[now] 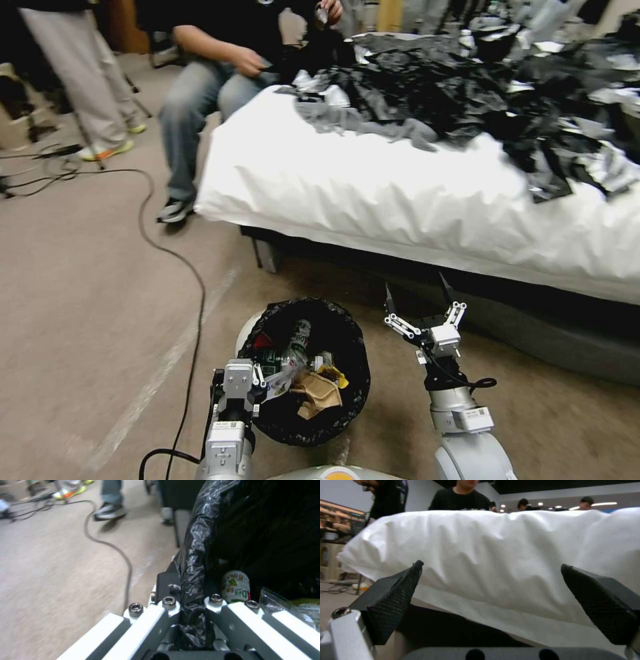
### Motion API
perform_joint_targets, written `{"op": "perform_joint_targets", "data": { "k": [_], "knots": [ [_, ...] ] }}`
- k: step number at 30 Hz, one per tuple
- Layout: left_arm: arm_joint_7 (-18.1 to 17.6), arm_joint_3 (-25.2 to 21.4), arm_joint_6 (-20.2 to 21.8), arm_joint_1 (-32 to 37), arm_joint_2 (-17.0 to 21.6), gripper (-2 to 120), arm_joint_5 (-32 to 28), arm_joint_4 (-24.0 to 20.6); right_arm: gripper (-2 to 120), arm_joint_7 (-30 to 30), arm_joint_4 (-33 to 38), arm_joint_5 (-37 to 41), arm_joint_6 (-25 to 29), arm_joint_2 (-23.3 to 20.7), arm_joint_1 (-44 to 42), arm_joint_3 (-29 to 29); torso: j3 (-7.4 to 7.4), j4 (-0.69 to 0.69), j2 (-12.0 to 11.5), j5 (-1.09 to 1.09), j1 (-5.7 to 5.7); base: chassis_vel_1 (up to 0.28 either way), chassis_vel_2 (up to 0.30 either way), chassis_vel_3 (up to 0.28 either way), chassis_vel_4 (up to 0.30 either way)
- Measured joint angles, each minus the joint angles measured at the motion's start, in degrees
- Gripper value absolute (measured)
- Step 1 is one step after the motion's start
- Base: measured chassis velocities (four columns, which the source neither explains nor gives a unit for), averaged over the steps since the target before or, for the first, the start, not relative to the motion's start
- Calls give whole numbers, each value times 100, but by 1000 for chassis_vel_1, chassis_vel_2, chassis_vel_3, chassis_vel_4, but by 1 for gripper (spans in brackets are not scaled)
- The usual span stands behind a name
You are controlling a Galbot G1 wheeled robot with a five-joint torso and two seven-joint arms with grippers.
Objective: Pick up the trash bin, then pick up the garbage from the floor and place it into the trash bin.
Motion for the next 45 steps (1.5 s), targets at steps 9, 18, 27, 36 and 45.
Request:
{"op": "perform_joint_targets", "data": {
  "k": [9, 18, 27, 36, 45],
  "knots": [
    [-1, -10, 0, 5, -29, 0, 16, -52, 100, -10, -3, 1, 2, 6, -4, -5, 0, 0, 0, 0, 0, 135, 118, 123, 133],
    [-1, -29, 8, 21, -48, 0, 16, -193, 100, -49, -22, 7, 2, 16, 10, -14, 0, 0, 0, 0, 0, 124, 132, 128, 123],
    [-2, -60, 16, 31, -57, 0, -28, -302, 100, -73, -22, 8, 11, 14, -5, 6, 0, 0, 0, 0, 0, 130, 125, 125, 134],
    [-16, -71, 24, 32, -71, 0, -96, -393, 100, -89, -24, 3, 25, 18, -25, 9, 0, 0, 0, 0, 0, 128, 126, 132, 125],
    [-72, -96, 56, 29, -68, 0, -222, -476, 100, -90, -39, -7, 37, -2, -30, 23, 0, 0, 0, 0, -1, 118, 124, 130, 123]
  ]
}}
